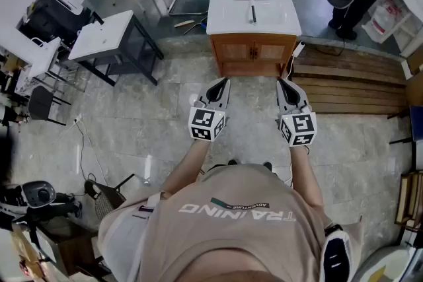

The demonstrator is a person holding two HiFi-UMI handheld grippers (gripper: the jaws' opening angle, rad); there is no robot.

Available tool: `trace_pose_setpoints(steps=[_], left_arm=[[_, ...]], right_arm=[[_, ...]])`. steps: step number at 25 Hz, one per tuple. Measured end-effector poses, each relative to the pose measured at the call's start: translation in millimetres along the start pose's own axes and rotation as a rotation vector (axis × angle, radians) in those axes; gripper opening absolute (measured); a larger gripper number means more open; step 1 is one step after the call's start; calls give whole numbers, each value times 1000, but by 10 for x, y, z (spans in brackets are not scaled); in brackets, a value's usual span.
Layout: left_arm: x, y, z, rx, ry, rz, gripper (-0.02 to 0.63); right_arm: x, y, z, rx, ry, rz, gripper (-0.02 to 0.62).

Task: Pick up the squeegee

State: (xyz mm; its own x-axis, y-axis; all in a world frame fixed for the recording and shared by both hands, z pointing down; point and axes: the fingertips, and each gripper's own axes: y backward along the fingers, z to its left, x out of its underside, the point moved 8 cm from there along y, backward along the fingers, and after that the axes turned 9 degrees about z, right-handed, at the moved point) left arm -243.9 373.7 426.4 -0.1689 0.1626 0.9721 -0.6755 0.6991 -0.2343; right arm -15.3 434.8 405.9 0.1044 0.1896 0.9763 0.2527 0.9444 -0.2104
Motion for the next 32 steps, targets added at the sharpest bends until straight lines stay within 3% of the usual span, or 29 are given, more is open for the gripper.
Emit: trace_pose_setpoints(steps=[14,21,32], left_arm=[[40,-195,435,37,11,-19,11],[30,-377,511,23,10,-9,11],[-123,-1172,552,27,-1,-2,11]], right_arm=[[-63,-301,3,77,-23,-14,32],[-35,-516,-87,38,-5,0,32],[21,-1232,-801,-30,-23,-24,34]])
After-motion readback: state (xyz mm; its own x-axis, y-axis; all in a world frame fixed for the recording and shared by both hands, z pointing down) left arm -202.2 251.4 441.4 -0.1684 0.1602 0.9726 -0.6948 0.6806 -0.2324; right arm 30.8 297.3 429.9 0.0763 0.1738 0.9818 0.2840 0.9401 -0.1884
